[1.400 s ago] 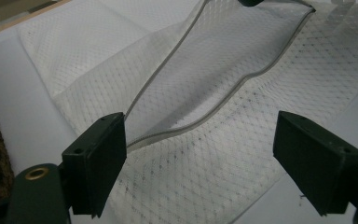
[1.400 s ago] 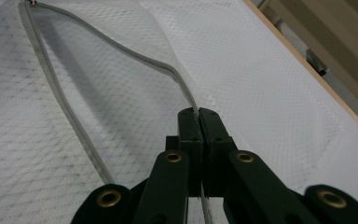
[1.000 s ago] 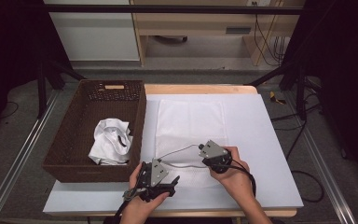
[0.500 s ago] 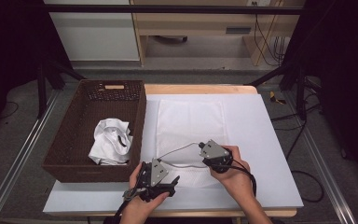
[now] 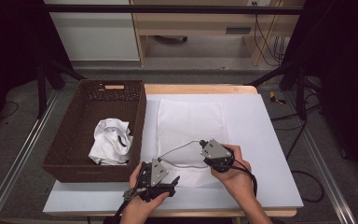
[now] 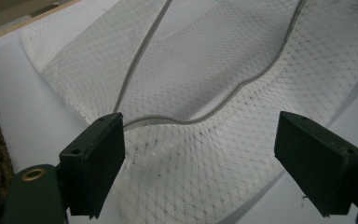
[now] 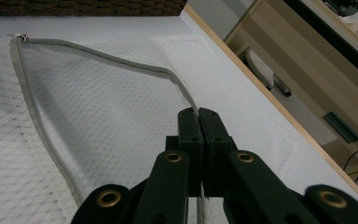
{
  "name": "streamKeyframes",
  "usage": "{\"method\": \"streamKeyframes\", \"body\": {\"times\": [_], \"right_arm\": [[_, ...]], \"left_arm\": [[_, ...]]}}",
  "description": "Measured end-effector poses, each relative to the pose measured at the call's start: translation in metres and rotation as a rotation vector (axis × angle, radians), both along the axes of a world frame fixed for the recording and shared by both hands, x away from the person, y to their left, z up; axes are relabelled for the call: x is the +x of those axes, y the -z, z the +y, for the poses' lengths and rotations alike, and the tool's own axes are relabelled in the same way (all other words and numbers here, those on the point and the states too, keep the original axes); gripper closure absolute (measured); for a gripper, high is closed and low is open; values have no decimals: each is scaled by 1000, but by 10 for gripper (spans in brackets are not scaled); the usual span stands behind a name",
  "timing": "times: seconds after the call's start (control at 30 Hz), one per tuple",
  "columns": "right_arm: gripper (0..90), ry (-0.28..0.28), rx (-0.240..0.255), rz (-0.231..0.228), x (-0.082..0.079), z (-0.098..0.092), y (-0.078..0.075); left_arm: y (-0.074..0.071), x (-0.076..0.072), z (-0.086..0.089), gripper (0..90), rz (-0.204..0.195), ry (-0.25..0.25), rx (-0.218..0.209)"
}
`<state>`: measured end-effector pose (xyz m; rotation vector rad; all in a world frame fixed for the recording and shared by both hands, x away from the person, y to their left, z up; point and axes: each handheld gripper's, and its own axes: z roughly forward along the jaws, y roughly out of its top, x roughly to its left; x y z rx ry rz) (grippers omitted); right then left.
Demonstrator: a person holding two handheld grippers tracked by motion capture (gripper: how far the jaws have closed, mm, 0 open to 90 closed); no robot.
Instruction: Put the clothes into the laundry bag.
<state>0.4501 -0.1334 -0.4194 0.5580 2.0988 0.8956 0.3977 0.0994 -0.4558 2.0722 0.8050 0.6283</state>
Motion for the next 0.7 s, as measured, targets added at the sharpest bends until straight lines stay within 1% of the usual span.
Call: {"method": "streamKeyframes", "body": {"times": [0.17, 0.2, 0.23, 0.27, 0.33, 0.43, 0.47, 0.5, 0.53, 0.57, 0.63, 0.67, 0.7], "right_arm": [[890, 7, 7, -6, 0, 0, 0], [890, 14, 10, -21, -1, -1, -1], [890, 14, 10, -21, -1, -1, -1], [890, 18, 15, -33, -1, -1, -2], [890, 21, 21, -29, -1, -2, -2], [890, 20, 18, -22, 0, -2, 0], [890, 19, 17, -18, 0, -2, 1], [890, 18, 15, -18, 0, -2, 1], [890, 19, 20, -15, 0, -1, 1], [890, 19, 20, -15, 0, -1, 1], [890, 17, 18, -14, -1, -2, 2], [890, 20, 21, -10, -1, -3, 3], [890, 20, 21, -10, -1, -3, 3]], "left_arm": [[0, 0, 0, 165, 0, 1, -1], [0, 0, 0, 166, 0, 1, -2], [0, 0, -1, 166, -1, -2, -9], [-1, 0, 0, 166, -1, 2, -3], [-3, -1, -1, 165, 3, 6, -10], [-10, -4, 0, 158, 4, 18, -29], [-13, -5, 0, 154, 5, 25, -28], [-13, -5, 0, 148, 5, 25, -28], [-20, -8, 1, 145, 9, 32, -52], [-20, -8, 1, 143, 9, 32, -52], [-28, -10, 2, 140, 12, 45, -61], [-39, -12, 4, 117, 18, 55, -60], [-39, -12, 4, 105, 18, 55, -60]]}}
